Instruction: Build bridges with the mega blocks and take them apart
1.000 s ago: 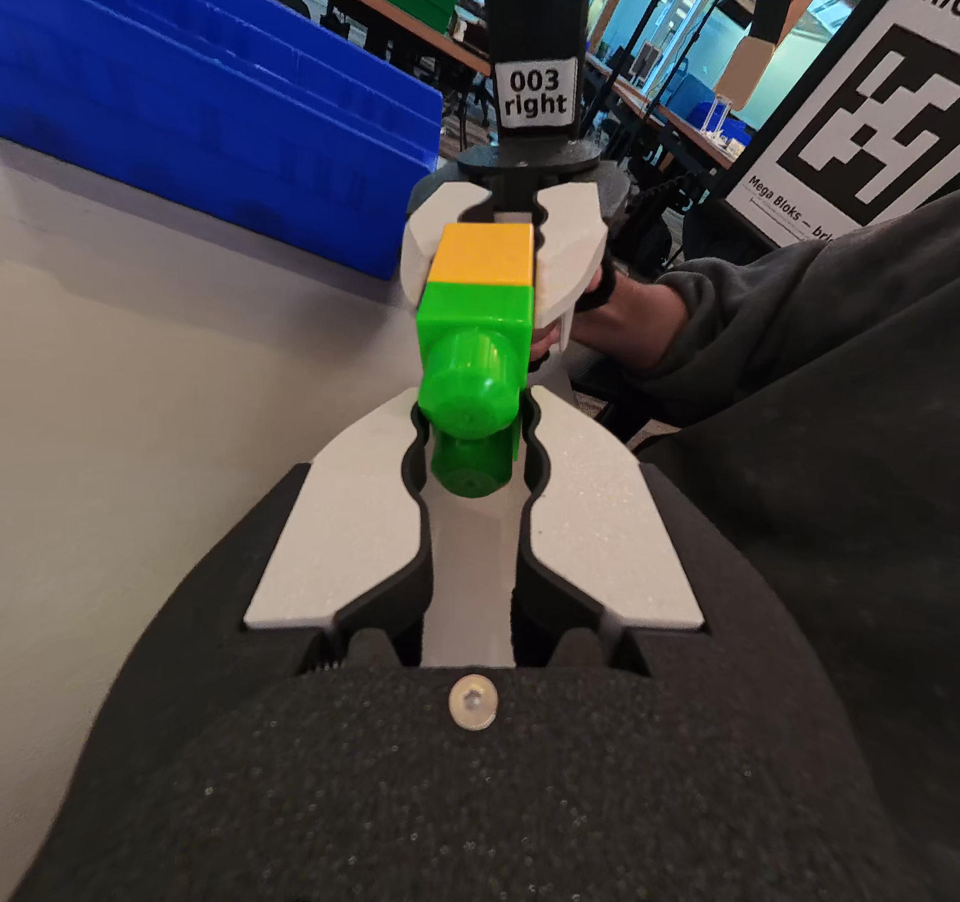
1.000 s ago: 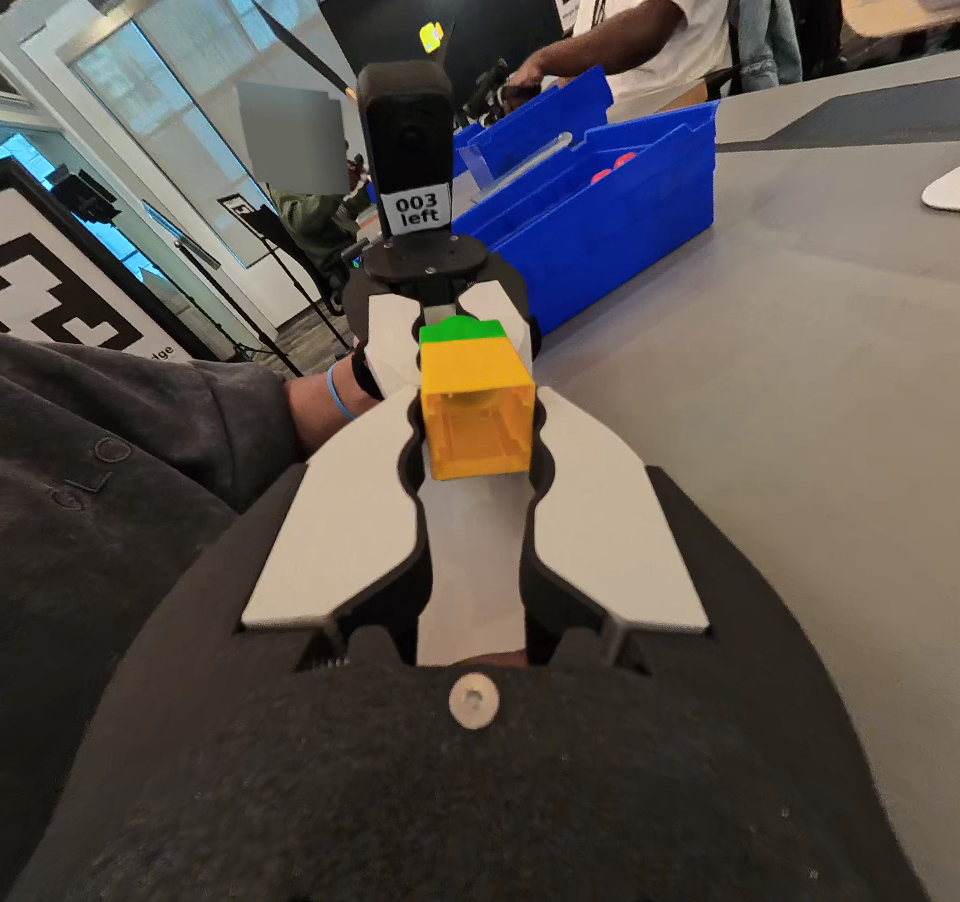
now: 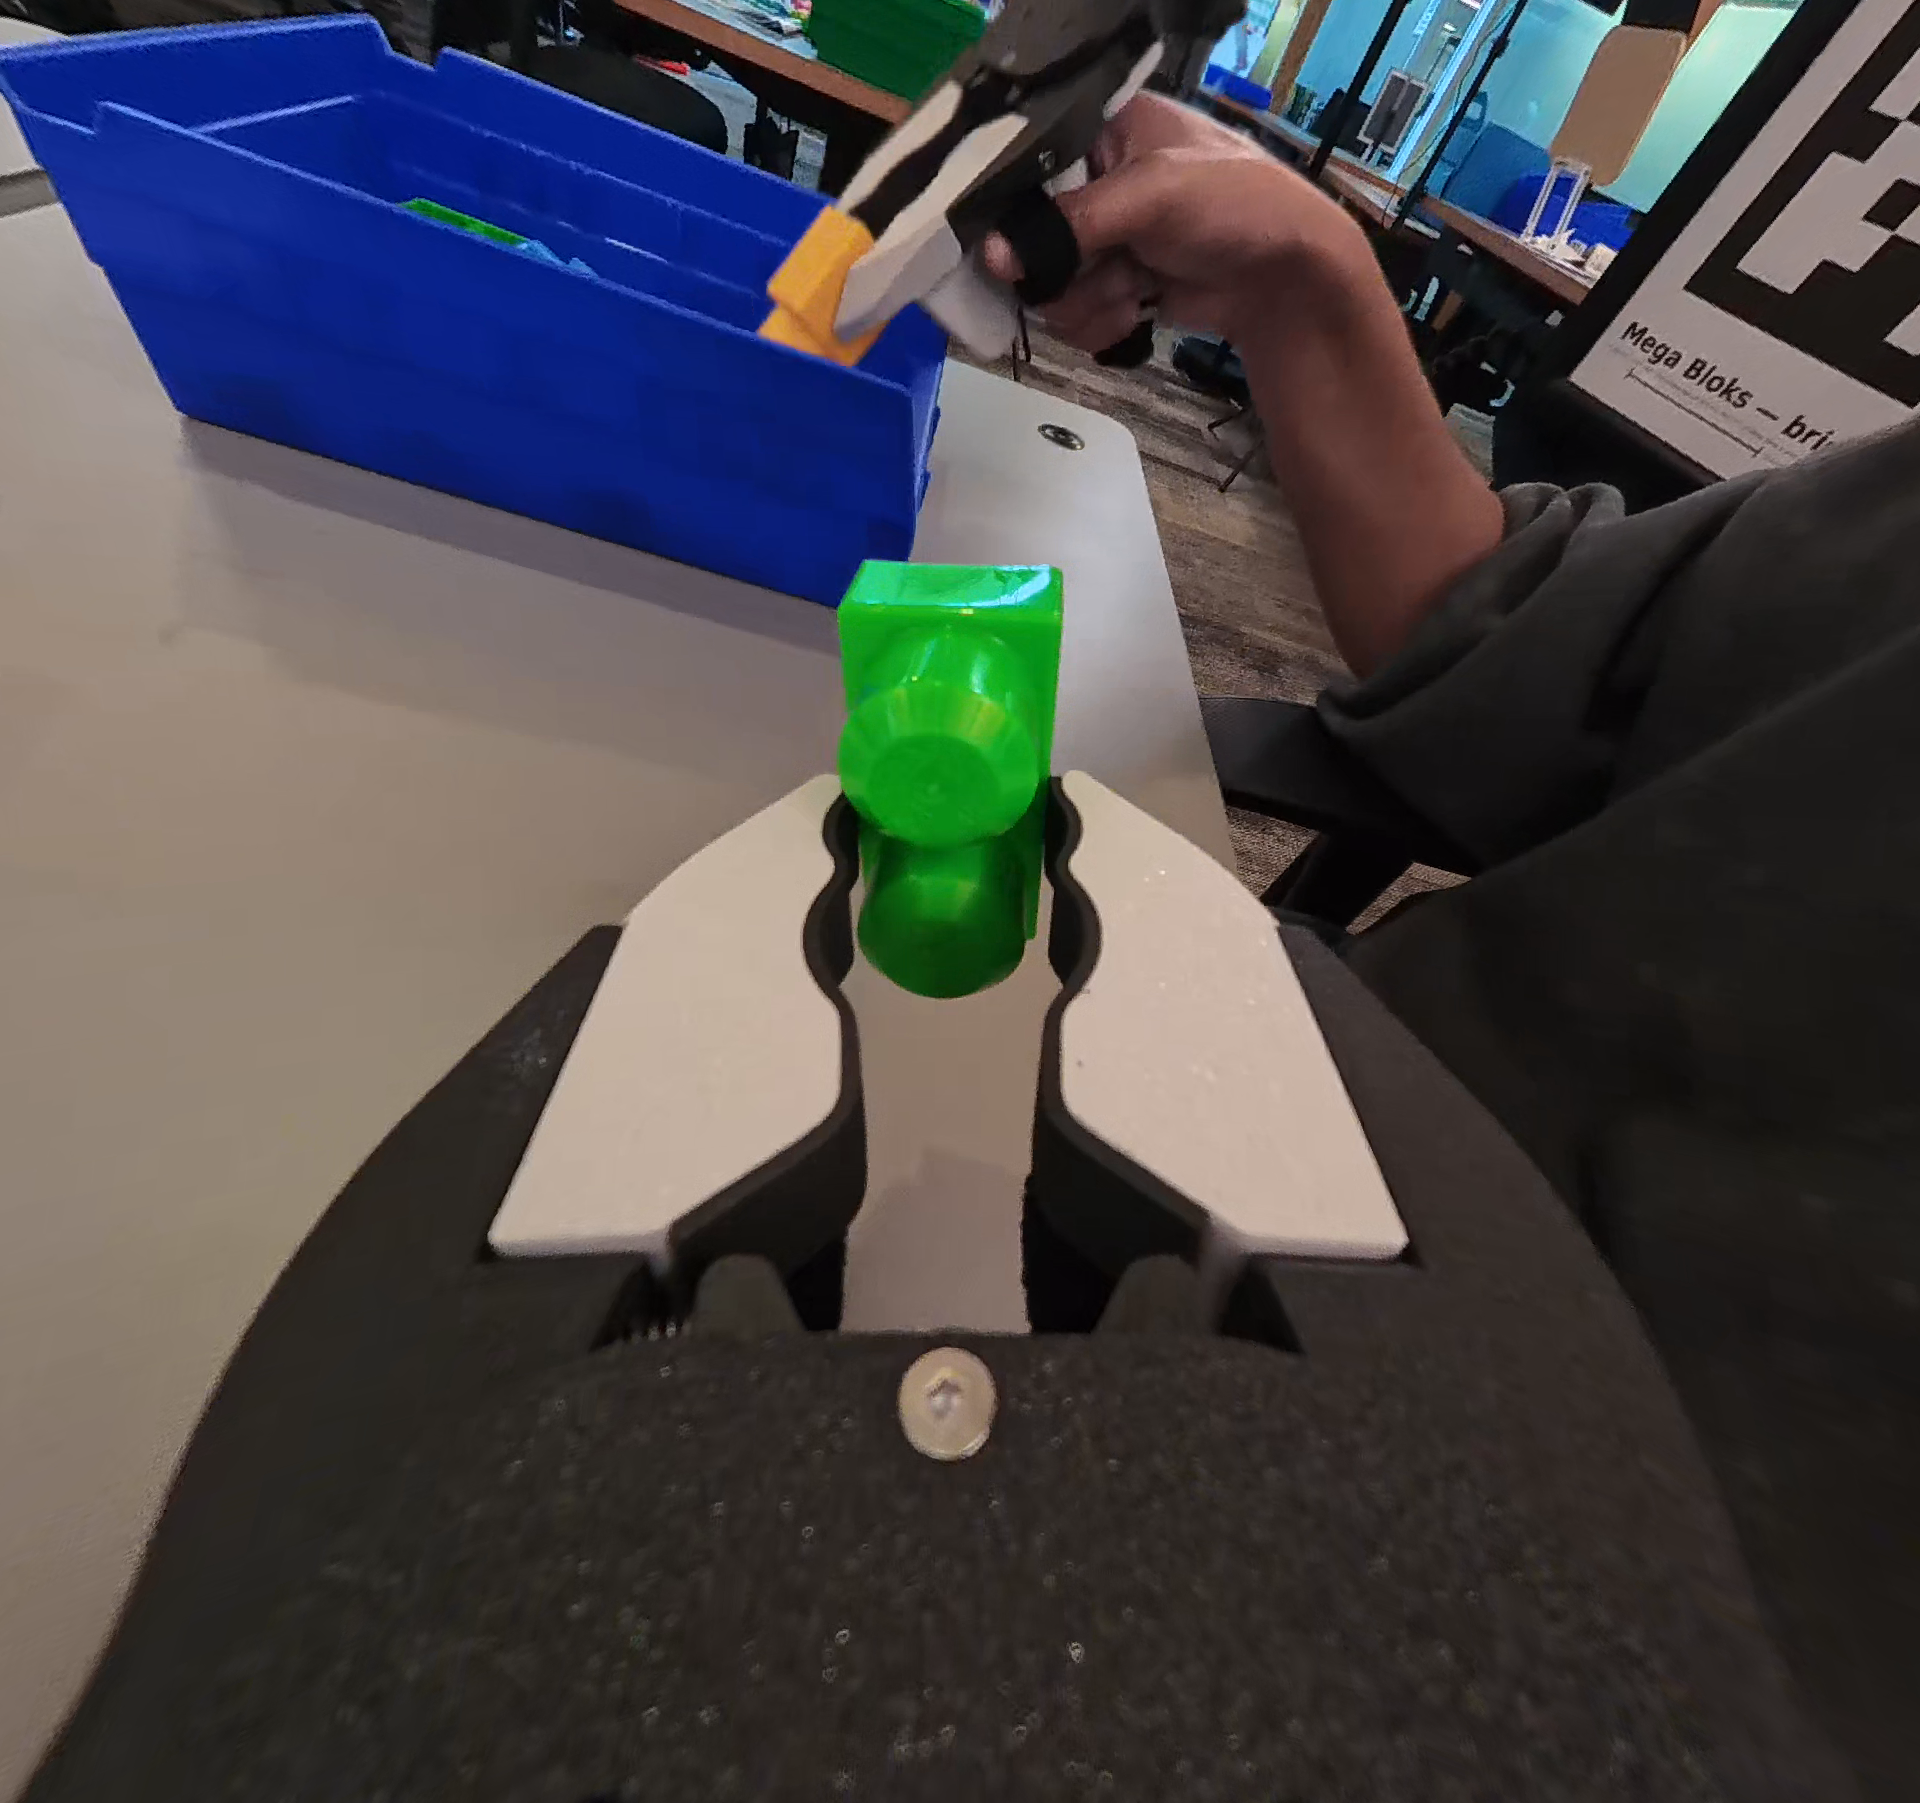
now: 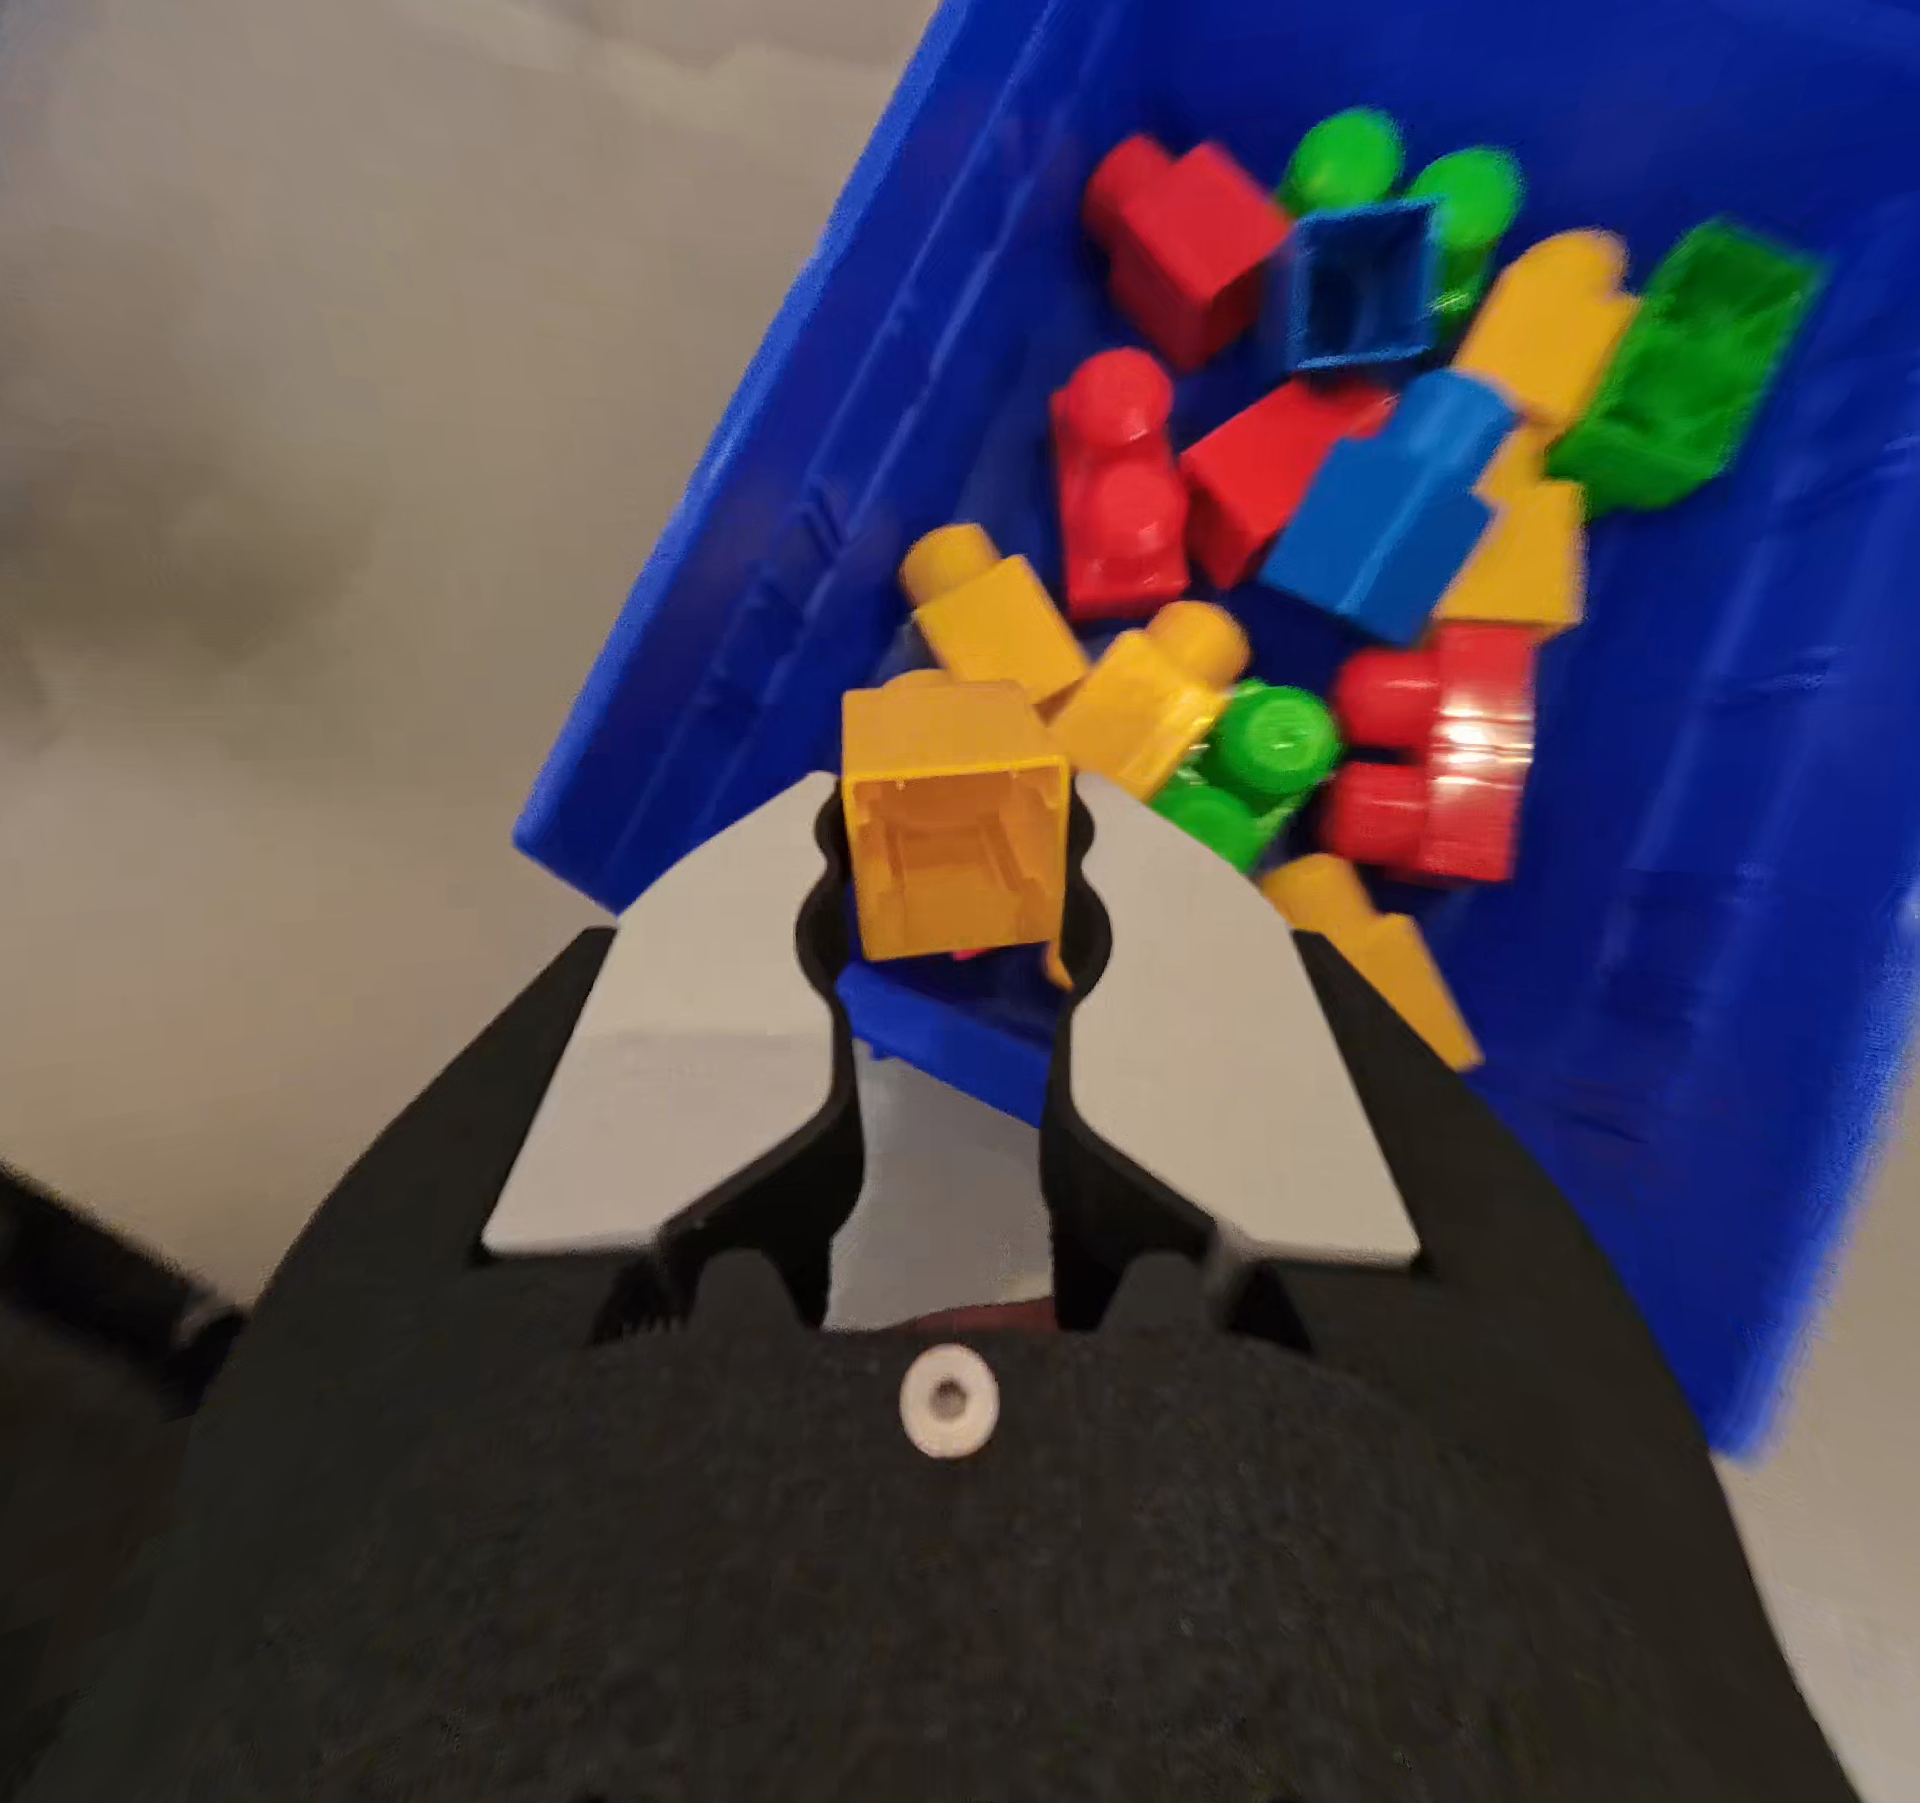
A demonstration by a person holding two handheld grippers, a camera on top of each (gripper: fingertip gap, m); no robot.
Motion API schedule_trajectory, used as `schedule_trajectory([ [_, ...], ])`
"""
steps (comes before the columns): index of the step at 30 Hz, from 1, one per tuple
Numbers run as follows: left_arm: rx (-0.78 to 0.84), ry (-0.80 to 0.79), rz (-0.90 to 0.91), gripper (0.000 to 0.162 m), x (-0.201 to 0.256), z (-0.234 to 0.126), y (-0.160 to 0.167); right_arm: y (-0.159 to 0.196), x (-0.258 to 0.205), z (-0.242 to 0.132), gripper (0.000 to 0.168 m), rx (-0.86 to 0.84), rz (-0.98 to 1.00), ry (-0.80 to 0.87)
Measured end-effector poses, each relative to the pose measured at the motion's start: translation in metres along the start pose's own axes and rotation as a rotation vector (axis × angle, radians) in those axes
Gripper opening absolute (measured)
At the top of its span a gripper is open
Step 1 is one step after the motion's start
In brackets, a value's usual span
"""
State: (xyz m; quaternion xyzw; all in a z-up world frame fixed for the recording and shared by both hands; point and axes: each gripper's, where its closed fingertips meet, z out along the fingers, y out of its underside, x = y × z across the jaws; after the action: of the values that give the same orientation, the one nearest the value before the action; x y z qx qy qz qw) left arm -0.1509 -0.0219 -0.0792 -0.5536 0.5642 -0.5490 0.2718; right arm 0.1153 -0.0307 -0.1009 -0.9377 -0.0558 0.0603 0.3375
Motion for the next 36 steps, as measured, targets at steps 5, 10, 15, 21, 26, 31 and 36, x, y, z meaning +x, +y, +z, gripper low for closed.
schedule_trajectory([
  [5, 0.004, -0.004, -0.007, 0.033, -0.003, -0.003, 0.000, 0.023, -0.019, 0.028, 0.038, -0.203, -0.063, -0.124],
  [10, 0.003, 0.004, -0.021, 0.034, -0.003, -0.003, 0.000, 0.032, -0.031, 0.032, 0.044, -0.429, -0.342, -0.121],
  [15, -0.021, -0.014, 0.011, 0.033, -0.003, -0.003, 0.003, 0.027, -0.025, 0.031, 0.056, -0.485, -0.425, -0.064],
  [21, -0.022, -0.078, 0.017, 0.033, -0.013, -0.007, 0.002, -0.044, -0.045, -0.050, 0.052, 0.087, -0.402, -0.045],
  [26, -0.068, -0.112, 0.014, 0.033, -0.020, -0.003, 0.009, -0.070, -0.175, -0.063, 0.042, 0.617, -0.182, -0.584],
  [31, -0.213, -0.221, 0.060, 0.033, -0.025, -0.002, 0.018, -0.024, -0.217, -0.014, 0.039, 0.652, -0.015, -0.666],
  [36, -0.611, -0.467, 0.044, 0.034, -0.057, -0.016, 0.035, -0.009, -0.210, -0.012, 0.038, 0.660, 0.117, -0.690],
])
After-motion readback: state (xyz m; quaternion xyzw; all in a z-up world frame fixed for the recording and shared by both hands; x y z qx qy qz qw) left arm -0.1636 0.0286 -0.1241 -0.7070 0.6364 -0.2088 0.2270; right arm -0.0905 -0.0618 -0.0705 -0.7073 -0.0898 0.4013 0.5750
